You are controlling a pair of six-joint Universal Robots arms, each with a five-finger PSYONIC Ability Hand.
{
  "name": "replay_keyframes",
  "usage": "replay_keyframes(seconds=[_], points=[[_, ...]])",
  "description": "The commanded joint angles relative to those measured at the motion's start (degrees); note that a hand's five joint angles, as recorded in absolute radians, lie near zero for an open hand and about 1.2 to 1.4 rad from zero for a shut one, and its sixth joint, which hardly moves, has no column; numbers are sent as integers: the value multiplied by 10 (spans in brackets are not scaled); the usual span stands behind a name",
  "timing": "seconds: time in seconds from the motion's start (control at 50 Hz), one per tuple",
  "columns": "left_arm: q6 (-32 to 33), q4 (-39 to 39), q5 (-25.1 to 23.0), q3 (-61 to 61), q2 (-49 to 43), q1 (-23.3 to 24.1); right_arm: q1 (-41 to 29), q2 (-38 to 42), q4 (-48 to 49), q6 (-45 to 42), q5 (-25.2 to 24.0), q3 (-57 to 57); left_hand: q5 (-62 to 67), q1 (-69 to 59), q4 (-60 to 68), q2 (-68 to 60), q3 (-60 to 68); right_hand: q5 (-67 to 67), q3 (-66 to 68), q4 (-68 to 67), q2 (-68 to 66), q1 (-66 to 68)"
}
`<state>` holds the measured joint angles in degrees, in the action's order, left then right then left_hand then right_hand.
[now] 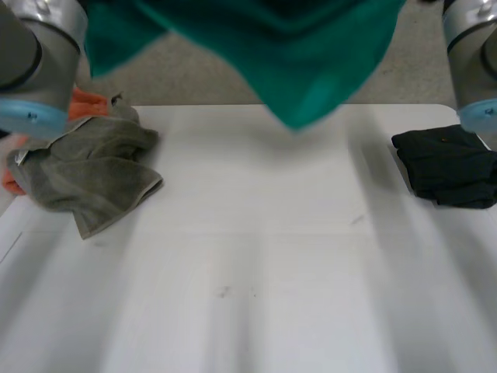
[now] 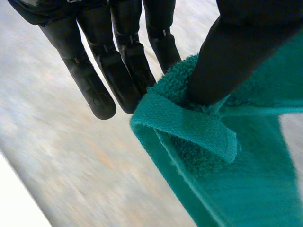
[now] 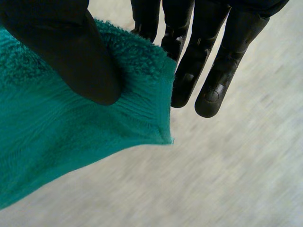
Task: Fold the laundry.
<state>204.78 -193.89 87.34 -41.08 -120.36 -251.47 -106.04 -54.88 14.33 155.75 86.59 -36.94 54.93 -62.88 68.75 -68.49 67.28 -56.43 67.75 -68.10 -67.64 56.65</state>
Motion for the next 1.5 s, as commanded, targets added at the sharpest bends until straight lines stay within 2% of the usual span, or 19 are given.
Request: replay_keyframes(seconds=[0.02, 0.18, 0.3, 0.44, 0.5, 0.6, 0.7, 0.84, 1.06, 1.22, 1.36, 1.5], points=[[-31, -65, 12, -82, 4, 3, 1, -70, 40, -17, -37, -137, 151, -171, 112, -115, 127, -136, 123, -119, -124, 234], [-32, -66, 6, -310, -4, 5, -2, -97, -2, -41, -86, -370, 151, -171, 112, -115, 127, -136, 123, -119, -124, 234], [-33, -62, 6, -415, -36, 11, -9, -60, -47, -101, -81, -478, 151, -171, 112, -115, 127, -136, 123, -119, -124, 234], [-25, -32, 6, -483, -5, 20, -3, -45, -63, -122, -77, -512, 151, -171, 112, -115, 127, -136, 123, -119, -124, 234], [-26, -9, 4, -500, 31, 21, -2, -49, -66, -121, -78, -525, 64, -84, 26, -28, 40, -136, 123, -119, -124, 234], [-27, 18, 1, -526, 85, 21, -1, -84, -66, -120, -79, -544, -192, 171, -230, 227, -215, -136, 123, -119, -124, 234], [-24, 19, -16, -541, 91, 19, -2, -101, -66, -120, -81, -564, -273, 252, -311, 309, -296, -136, 123, -119, -124, 234], [-18, 18, -65, -545, 71, 9, 14, -102, -66, -106, -83, -579, -278, 258, -316, 314, -301, -136, 123, -119, -124, 234], [6, 14, -66, -547, 33, 11, 23, -102, -66, -99, -85, -590, -278, 258, -316, 314, -301, -136, 123, -119, -124, 234], [51, 6, -61, -551, 8, 3, 23, -102, -66, -99, -86, -592, -364, 343, -402, 399, -387, -136, 123, -119, -124, 234], [58, -29, -61, -560, 6, -18, 22, -102, -66, -100, -88, -595, -339, 318, -377, 374, -362, -136, 123, -119, -124, 234], [58, -56, -60, -560, -10, -20, 22, -102, -66, -101, -88, -597, -285, 264, -323, 320, -308, -136, 123, -119, -124, 234]])
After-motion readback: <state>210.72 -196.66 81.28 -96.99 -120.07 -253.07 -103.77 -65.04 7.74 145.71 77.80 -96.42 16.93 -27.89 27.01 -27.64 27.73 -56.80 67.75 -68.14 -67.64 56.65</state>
